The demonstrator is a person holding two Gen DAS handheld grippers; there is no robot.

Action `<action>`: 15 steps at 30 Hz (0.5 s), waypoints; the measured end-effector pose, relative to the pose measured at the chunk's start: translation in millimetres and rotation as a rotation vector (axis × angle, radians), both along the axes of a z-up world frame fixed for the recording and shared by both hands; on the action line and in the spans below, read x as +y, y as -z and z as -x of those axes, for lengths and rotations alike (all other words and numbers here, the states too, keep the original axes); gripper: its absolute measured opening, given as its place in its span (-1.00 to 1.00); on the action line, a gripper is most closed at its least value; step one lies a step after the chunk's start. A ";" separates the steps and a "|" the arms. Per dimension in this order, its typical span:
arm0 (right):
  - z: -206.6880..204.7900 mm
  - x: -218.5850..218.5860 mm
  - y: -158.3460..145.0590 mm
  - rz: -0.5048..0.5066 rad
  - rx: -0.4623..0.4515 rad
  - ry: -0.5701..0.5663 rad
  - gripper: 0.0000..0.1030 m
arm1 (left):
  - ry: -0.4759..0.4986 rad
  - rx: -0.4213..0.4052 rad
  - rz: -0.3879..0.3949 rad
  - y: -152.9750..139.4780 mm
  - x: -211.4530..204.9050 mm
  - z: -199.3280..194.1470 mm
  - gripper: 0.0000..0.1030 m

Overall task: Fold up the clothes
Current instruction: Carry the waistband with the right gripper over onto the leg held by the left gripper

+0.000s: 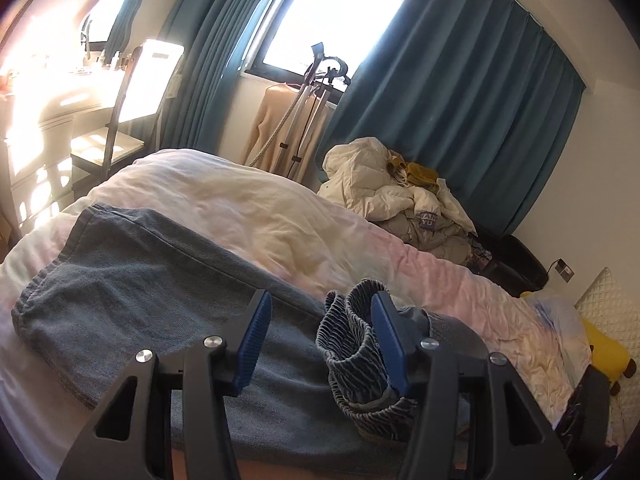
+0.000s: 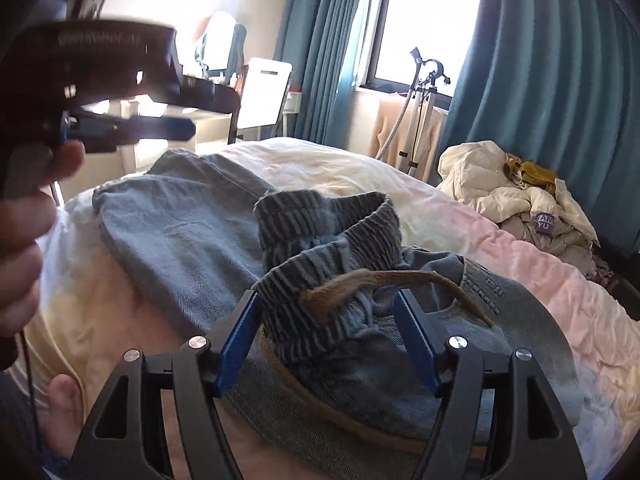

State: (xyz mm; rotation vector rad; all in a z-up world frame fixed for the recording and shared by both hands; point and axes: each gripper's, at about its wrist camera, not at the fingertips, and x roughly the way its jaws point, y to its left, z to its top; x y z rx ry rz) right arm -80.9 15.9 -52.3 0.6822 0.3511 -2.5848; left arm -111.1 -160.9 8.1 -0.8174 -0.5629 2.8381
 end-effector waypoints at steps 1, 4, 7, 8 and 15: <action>-2.8 10.2 -5.4 0.021 0.004 0.007 0.34 | 0.004 -0.017 0.015 3.7 3.8 3.8 0.04; -1.3 43.6 -14.4 0.040 0.008 0.066 0.35 | 0.020 -0.086 0.028 18.2 10.2 17.2 0.04; 4.9 77.5 -15.7 0.050 0.009 0.166 0.35 | 0.046 -0.096 0.011 22.8 14.9 21.0 0.04; 8.6 89.3 -14.0 0.067 0.003 0.211 0.35 | 0.064 -0.077 0.009 19.9 18.9 18.6 0.04; 28.2 147.0 5.9 0.183 -0.046 0.397 0.35 | 0.132 -0.050 0.115 18.5 55.9 14.4 0.04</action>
